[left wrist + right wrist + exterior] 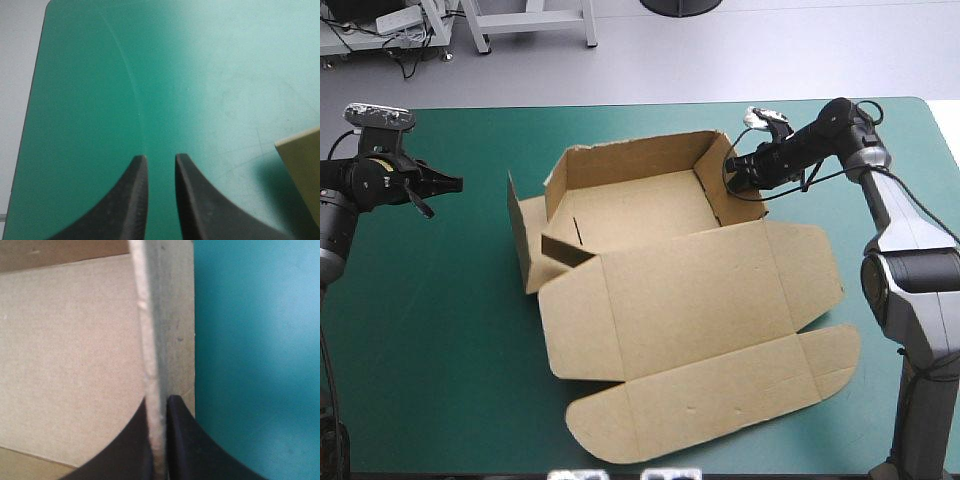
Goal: Fold the box
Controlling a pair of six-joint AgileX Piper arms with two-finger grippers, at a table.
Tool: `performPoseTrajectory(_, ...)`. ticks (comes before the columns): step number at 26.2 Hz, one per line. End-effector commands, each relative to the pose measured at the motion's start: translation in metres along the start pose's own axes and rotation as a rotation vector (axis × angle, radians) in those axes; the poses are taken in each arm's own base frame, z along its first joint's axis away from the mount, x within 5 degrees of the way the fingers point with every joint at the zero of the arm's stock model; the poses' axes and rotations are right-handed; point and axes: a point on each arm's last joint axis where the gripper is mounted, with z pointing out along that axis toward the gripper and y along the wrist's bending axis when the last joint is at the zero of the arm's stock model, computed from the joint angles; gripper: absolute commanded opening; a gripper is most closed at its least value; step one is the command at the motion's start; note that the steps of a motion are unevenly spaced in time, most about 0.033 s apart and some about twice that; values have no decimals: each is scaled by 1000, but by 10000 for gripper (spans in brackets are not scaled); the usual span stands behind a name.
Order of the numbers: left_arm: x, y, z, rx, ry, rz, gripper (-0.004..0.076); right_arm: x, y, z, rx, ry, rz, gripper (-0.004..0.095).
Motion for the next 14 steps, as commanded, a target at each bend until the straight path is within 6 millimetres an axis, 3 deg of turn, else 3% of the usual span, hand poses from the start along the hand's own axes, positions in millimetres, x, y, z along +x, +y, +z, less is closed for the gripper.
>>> performPoseTrajectory(1, -15, 0, -11, 3, -123, -38, 130, -13, 61, -77, -56, -194, -117, -1)
performPoseTrajectory(4, -18, 1, -1, 2, -147, -76, 130, -12, 89, -144, 24, -338, -191, -1)
performPoseTrajectory(6, -21, 1, 0, 9, -183, -101, 129, -8, 99, -174, 45, -409, -200, -1)
performPoseTrajectory(9, -26, -2, 1, 54, -231, -181, 129, 2, 109, -211, 75, -493, -210, -1)
performPoseTrajectory(14, -28, -15, 11, 208, -227, -290, 123, 22, 124, -254, 123, -589, -234, -1)
